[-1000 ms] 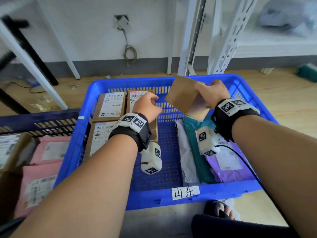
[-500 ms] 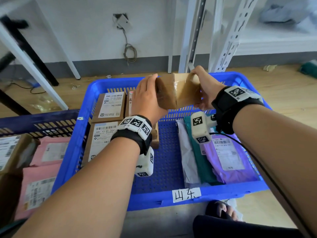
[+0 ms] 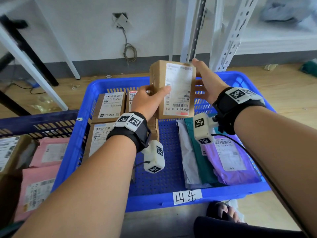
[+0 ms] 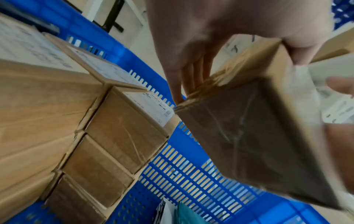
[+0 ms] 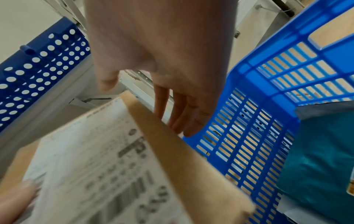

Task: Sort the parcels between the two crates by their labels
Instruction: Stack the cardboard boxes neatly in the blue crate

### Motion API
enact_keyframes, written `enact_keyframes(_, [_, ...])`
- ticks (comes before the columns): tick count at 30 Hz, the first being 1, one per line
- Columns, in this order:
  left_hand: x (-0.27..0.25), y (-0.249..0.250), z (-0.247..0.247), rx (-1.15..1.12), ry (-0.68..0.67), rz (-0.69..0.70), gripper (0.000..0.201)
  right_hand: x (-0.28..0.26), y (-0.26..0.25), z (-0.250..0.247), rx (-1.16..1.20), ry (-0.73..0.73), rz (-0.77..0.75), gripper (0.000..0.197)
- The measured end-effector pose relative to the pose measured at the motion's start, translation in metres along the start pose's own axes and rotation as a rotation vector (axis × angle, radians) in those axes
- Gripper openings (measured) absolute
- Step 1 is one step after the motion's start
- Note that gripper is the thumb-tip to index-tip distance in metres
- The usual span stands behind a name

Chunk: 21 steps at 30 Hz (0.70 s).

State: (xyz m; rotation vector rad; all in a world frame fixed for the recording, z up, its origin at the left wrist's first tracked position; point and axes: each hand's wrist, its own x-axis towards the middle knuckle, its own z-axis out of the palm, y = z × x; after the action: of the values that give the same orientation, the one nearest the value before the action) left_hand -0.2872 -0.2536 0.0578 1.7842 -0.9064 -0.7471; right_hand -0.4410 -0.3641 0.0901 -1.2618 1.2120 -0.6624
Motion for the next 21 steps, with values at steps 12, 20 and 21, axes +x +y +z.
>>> enact_keyframes(12, [-0.006, -0.003, -0.013, -0.085, -0.289, -0.099, 0.022, -0.013, 0.008, 0.000, -0.227, -0.279, -0.055, 0.035])
enact_keyframes(20, [0.002, 0.003, -0.013, -0.287, -0.088, -0.098, 0.060, -0.012, 0.010, -0.010, 0.225, -0.158, 0.084, 0.031])
enact_keyframes(21, [0.002, 0.004, -0.013, -0.334, -0.115, -0.147, 0.068, -0.011, 0.009, -0.009, 0.292, -0.164, 0.096, 0.030])
